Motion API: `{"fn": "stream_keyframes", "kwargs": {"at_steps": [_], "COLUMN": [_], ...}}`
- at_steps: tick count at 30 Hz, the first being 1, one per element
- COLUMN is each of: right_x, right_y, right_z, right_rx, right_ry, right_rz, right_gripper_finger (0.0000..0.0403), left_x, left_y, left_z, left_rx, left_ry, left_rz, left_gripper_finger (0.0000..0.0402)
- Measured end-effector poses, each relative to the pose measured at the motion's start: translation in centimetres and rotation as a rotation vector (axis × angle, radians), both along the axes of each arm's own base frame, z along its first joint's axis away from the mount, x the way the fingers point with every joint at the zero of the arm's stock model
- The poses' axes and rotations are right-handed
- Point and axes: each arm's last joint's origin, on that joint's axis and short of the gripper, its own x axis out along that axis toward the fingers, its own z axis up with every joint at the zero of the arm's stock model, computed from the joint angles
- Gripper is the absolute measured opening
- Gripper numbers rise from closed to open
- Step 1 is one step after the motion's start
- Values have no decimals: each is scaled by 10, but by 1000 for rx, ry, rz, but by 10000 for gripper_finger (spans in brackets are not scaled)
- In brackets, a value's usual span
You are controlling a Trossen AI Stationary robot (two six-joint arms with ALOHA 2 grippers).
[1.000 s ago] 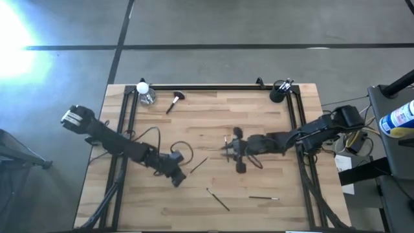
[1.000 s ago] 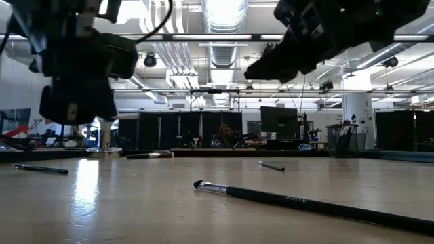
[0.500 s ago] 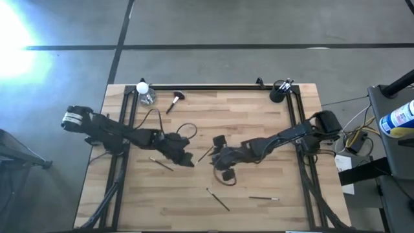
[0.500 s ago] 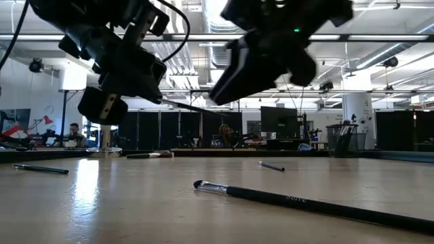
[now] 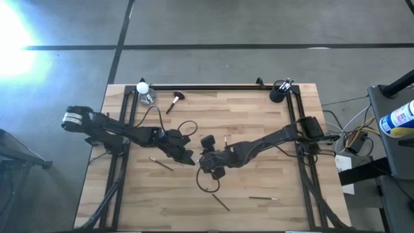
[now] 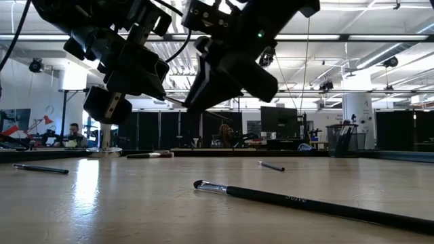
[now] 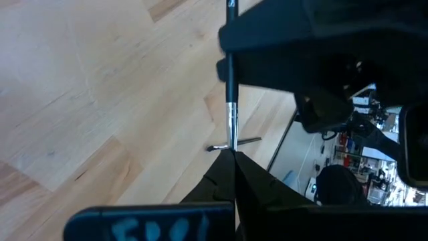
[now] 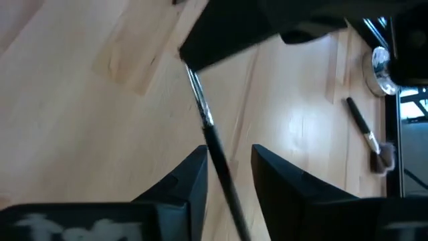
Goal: Put items in baskets/containers
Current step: Put the liner brush into the mesh organizer
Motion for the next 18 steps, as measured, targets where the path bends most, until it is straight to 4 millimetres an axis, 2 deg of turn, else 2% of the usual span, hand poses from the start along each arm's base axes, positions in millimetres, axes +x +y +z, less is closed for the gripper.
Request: {"fn": "stream_keyframes", "kwargs": {"at_steps": [5, 10, 14, 18], "right_x": [4, -2, -8, -26], "right_y": [1, 3, 0, -11], "right_z": [-4, -3, 2, -2], "right_rx": [-10, -7, 33, 95], "right_ry": [12, 21, -1, -38], "right_rz": [9, 18, -18, -110], "right_gripper_finger": [75, 21, 17, 15], "left_x": [0, 0, 0, -7], "left_y": [0, 2, 5, 11], "left_z": [0, 0, 3, 7], "left_rx": [7, 42, 110, 298], "left_ry": [-4, -16, -63, -98], "left_rz": [-4, -23, -55, -65], "left_gripper_finger": [1, 0, 11, 40]}}
